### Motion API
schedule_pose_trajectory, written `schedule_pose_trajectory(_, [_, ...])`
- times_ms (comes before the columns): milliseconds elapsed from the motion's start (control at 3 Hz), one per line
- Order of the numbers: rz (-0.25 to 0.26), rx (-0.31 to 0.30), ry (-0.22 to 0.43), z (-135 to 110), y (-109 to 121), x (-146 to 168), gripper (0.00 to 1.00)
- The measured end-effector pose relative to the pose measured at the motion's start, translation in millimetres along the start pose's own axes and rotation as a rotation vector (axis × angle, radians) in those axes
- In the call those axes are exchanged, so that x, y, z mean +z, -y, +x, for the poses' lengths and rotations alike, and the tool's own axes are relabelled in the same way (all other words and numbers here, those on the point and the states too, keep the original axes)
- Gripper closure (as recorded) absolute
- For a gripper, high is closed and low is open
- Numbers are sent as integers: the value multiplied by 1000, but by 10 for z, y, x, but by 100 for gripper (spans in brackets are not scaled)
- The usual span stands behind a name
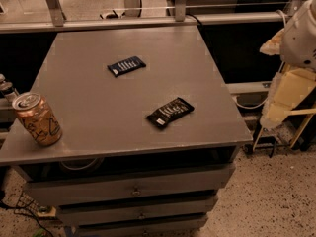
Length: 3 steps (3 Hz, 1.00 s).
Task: Move rxbar chocolate near rxbar blueberry
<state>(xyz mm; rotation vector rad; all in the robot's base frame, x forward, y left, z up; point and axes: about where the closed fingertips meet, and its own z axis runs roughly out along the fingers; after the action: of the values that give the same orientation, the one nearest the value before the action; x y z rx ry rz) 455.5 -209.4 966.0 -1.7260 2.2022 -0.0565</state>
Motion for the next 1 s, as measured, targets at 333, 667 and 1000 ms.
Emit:
schedule_pose_trajectory(333, [-84, -55, 66, -212, 195, 509, 0])
schedule_pose_trajectory(667, [-177, -113, 145, -416, 308, 1093, 0])
schedule_pose_trajectory(1000, [-253, -209, 214, -723, 279, 1644, 0])
